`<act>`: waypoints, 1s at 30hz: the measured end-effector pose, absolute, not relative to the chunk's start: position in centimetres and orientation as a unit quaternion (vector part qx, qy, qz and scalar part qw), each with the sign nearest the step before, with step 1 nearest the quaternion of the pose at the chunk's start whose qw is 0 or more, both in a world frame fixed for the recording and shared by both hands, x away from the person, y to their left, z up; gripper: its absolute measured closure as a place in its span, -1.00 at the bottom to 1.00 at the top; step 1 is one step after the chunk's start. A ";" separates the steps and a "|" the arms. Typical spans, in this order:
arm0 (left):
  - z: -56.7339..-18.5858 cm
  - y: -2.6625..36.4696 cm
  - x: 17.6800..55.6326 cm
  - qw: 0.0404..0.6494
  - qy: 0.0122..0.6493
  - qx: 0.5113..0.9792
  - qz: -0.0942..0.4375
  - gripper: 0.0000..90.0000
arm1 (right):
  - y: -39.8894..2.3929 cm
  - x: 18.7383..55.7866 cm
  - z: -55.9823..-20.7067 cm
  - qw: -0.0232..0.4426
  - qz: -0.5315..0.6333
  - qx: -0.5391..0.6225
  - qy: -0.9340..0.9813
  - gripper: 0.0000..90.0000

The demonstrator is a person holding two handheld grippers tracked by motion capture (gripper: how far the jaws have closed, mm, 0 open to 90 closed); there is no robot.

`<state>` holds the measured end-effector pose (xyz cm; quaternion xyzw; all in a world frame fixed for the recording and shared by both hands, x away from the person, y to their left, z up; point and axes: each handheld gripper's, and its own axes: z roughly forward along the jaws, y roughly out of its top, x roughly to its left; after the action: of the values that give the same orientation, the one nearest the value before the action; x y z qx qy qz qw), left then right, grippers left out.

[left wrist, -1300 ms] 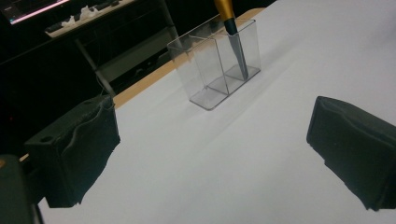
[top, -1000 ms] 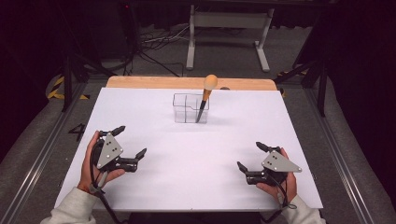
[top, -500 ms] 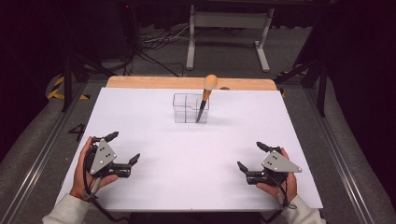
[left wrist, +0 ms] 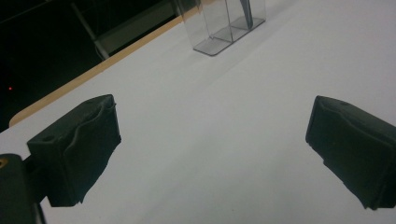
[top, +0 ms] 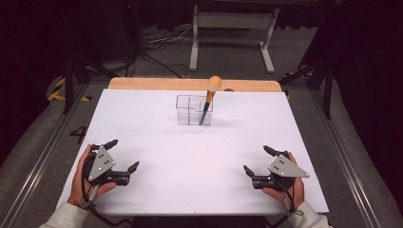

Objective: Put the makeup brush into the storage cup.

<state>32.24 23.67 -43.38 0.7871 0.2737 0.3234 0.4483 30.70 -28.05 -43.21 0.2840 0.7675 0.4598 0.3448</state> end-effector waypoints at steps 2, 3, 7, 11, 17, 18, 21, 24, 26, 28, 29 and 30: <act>-43.6 23.8 32.3 0.450 0.277 0.788 0.316 -0.92 | -28.2 30.6 -43.2 0.345 0.460 0.287 0.766 -0.83; -43.7 23.9 32.3 0.448 0.278 0.789 0.314 -0.92 | -28.3 30.5 -43.2 0.345 0.460 0.288 0.766 -0.83; -44.2 24.0 32.1 0.445 0.281 0.794 0.305 -0.92 | -28.4 30.5 -43.1 0.348 0.458 0.290 0.764 -0.83; -44.6 24.3 31.7 0.444 0.288 0.794 0.299 -0.92 | -28.5 30.4 -43.3 0.349 0.453 0.290 0.767 -0.83; -44.9 24.9 31.0 0.452 0.297 0.788 0.294 -0.91 | -28.7 30.2 -43.3 0.351 0.451 0.292 0.767 -0.83; -44.9 24.9 31.0 0.452 0.298 0.788 0.293 -0.91 | -28.7 30.3 -43.3 0.352 0.451 0.292 0.767 -0.83; -45.0 24.9 31.1 0.451 0.299 0.788 0.293 -0.91 | -28.6 30.3 -43.4 0.352 0.449 0.288 0.769 -0.83; -45.1 24.8 31.2 0.456 0.301 0.787 0.288 -0.91 | -28.6 30.2 -43.5 0.352 0.445 0.284 0.773 -0.83; -44.9 24.6 31.3 0.457 0.297 0.787 0.291 -0.91 | -28.7 30.1 -43.6 0.352 0.445 0.285 0.773 -0.83; -44.8 24.5 31.4 0.464 0.293 0.783 0.292 -0.91 | -28.8 29.9 -43.6 0.353 0.444 0.287 0.772 -0.83; -44.7 24.4 31.4 0.465 0.290 0.784 0.292 -0.91 | -28.9 29.7 -43.6 0.353 0.444 0.288 0.771 -0.83; -44.7 24.3 31.4 0.465 0.288 0.784 0.292 -0.91 | -28.9 29.6 -43.5 0.356 0.443 0.288 0.771 -0.83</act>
<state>31.38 24.34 -44.73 0.7844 0.2881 0.2918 0.4653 29.62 -28.90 -43.53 0.2881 0.7710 0.4429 0.3557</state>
